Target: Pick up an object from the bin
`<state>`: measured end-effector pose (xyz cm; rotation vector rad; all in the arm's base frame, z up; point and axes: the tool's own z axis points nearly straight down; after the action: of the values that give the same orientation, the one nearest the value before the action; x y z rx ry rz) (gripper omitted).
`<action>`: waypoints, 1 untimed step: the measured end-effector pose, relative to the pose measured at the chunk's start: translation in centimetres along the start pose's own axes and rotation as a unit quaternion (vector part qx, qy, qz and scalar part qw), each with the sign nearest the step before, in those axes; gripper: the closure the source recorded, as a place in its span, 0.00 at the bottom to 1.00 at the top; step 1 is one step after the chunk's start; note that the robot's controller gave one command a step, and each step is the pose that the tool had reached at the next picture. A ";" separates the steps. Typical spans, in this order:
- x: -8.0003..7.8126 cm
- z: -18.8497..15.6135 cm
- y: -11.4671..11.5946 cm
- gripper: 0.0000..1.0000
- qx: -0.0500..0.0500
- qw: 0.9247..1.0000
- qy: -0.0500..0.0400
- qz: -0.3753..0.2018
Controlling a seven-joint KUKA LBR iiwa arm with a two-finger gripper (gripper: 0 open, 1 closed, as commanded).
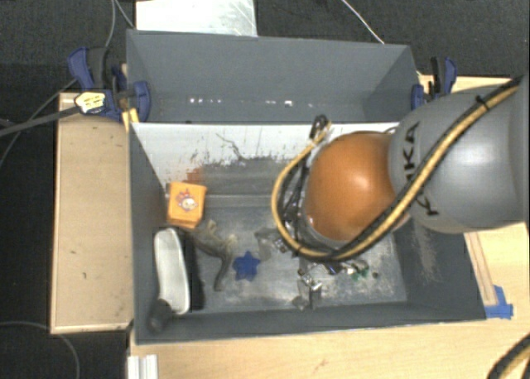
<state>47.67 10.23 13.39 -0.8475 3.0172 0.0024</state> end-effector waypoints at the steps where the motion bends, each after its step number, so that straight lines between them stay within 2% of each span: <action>1: -4.2 3.9 1.0 0.00 0.001 1.000 -0.004 -0.024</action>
Offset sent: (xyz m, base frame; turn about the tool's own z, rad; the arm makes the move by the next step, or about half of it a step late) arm 0.0396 0.0670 -0.0278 -0.2569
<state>50.75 13.32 9.52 -0.9186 2.9878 0.0011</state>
